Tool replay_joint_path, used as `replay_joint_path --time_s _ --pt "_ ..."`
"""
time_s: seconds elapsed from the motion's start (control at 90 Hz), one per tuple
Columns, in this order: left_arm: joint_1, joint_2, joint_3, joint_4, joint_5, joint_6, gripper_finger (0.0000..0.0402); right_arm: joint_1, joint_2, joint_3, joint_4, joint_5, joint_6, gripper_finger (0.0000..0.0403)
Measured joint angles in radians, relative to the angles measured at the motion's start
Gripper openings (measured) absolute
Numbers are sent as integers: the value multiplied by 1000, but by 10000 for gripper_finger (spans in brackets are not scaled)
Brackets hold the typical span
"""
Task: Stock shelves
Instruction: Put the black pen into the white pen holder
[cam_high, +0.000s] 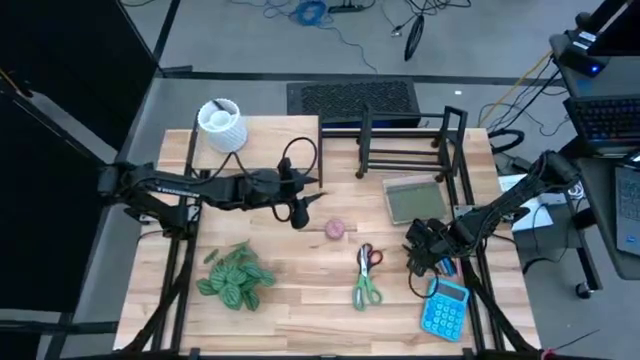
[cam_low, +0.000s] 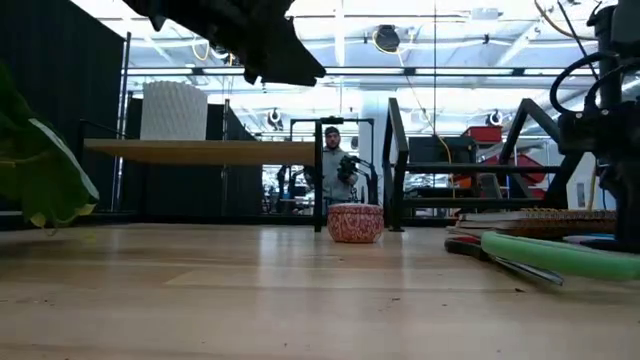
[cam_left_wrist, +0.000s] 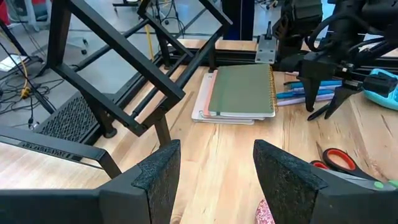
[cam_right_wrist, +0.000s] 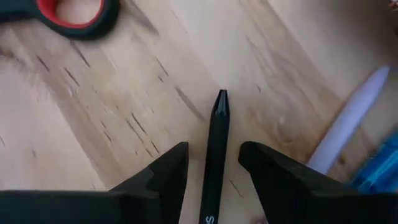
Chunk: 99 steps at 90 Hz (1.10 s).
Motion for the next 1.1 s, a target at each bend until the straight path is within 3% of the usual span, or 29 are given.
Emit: replay_joint_path --time_s 0.156,0.411,1.1 --pt "0 0 0 0 0 0 190 -1 0 -1 2 0 -21 139" --pt "0 0 0 0 0 0 190 -2 3 -9 98 17 -89 14" --pt "0 0 0 0 6 0 190 -2 -30 -13 302 14 -145 2"
